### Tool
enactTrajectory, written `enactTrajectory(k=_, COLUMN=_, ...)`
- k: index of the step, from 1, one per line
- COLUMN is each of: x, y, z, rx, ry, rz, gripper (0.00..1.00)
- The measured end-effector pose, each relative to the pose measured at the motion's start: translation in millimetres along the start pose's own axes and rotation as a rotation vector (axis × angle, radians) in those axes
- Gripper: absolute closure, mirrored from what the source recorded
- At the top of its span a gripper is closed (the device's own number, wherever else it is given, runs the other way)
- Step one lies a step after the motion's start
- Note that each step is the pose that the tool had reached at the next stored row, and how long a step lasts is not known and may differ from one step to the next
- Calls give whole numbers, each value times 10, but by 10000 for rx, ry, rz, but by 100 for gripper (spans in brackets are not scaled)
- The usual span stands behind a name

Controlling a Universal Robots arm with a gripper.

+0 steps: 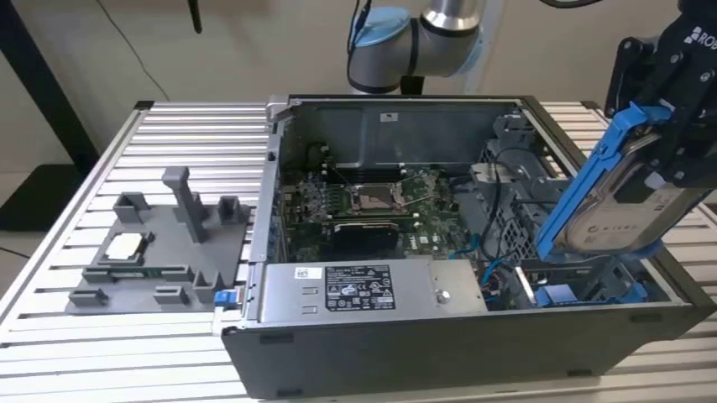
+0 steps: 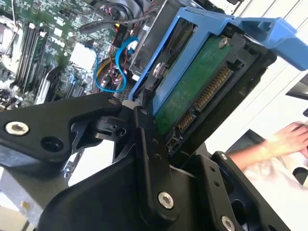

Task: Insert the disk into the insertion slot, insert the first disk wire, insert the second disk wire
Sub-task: 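Insert the disk into the insertion slot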

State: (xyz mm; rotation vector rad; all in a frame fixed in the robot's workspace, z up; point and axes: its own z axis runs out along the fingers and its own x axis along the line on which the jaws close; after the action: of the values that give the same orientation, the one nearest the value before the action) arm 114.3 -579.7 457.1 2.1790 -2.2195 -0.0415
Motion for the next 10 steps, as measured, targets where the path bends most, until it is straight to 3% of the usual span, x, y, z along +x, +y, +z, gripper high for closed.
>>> enactTrajectory(k=10, x=0, y=-11, z=182, rx=0, ry=-1, rz=0, gripper=67)
